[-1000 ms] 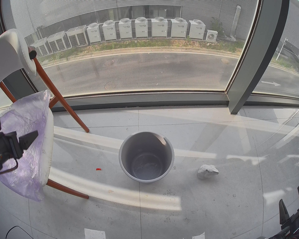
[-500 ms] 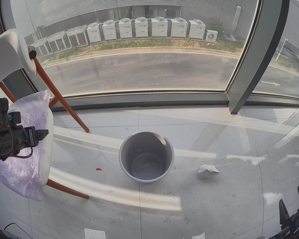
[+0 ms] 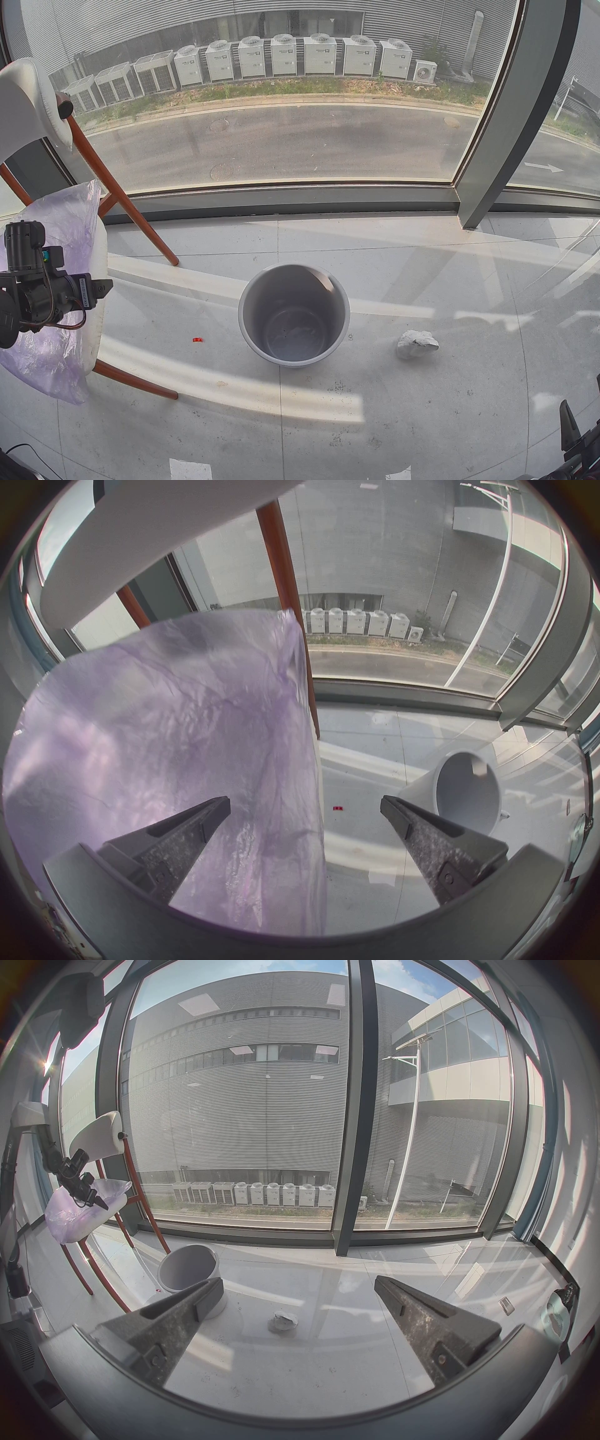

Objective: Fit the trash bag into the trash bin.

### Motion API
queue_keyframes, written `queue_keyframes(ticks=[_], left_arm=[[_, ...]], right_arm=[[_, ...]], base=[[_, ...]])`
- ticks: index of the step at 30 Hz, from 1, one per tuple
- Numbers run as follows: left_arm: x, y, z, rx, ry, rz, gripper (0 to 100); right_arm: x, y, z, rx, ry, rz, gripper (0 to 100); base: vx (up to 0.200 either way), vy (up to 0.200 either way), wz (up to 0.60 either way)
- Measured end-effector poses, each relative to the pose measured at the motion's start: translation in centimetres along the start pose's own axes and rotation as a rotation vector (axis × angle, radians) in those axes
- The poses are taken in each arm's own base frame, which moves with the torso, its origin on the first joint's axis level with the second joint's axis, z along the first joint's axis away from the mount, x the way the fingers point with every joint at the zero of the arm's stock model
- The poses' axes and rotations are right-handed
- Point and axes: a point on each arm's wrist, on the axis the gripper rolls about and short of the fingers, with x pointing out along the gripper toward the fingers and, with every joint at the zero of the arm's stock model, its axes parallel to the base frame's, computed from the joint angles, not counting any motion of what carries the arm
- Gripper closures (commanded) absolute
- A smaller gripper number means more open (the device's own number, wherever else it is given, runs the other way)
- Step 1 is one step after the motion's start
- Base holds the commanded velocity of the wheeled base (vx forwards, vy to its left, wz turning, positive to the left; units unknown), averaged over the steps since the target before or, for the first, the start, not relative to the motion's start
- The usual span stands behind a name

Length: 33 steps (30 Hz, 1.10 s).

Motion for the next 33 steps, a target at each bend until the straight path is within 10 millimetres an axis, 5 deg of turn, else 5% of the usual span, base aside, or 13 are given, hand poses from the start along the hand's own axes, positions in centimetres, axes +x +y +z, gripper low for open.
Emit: queue_keyframes(ticks=[12,13,26,33], left_arm=[[1.2,0.1,-2.1,0.006,0.083,0.017,0],[1.2,0.2,-2.3,0.006,0.088,0.018,100],[1.0,0.2,-2.5,0.000,0.065,0.007,100],[-0.8,0.1,-1.8,-0.006,0.012,-0.020,100]], right_arm=[[0.0,0.0,0.0,0.000,0.000,0.000,0],[0.0,0.0,0.0,0.000,0.000,0.000,0],[0.0,0.0,0.0,0.002,-0.001,0.000,0],[0.0,0.0,0.0,0.002,-0.001,0.000,0]], base=[[0.000,0.000,0.00],[0.000,0.000,0.00],[0.000,0.000,0.00],[0.000,0.000,0.00]])
